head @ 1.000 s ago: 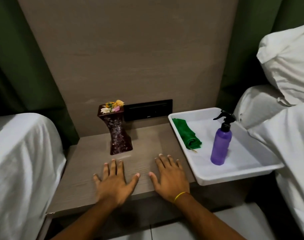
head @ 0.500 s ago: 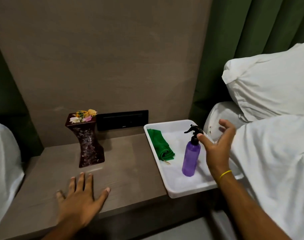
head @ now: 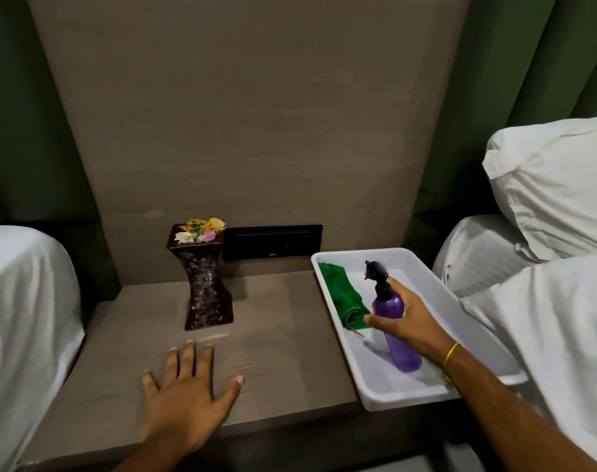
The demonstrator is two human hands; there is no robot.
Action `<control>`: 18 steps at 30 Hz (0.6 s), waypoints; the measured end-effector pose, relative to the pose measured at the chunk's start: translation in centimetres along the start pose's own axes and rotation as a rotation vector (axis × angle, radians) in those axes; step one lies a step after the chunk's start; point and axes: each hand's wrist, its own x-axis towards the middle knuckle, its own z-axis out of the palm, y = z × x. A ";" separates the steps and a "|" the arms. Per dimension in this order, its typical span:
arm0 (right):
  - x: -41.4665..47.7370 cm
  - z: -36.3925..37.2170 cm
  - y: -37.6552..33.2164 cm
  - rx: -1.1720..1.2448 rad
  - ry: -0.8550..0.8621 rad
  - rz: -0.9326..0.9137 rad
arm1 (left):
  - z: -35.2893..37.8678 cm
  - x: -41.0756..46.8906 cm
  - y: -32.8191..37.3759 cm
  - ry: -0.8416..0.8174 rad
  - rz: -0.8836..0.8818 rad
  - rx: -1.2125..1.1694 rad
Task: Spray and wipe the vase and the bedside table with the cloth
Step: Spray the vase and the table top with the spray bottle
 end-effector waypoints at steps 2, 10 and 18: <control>0.3 0.2 -0.4 -0.029 0.041 0.001 | 0.0 -0.1 0.1 -0.006 -0.001 0.004; 1.8 4.4 -9.0 -0.050 -0.009 -0.078 | -0.6 -0.6 0.4 -0.018 -0.009 -0.005; 2.9 15.7 -13.8 0.055 -0.181 -0.078 | -0.7 -0.6 0.2 -0.032 -0.015 -0.016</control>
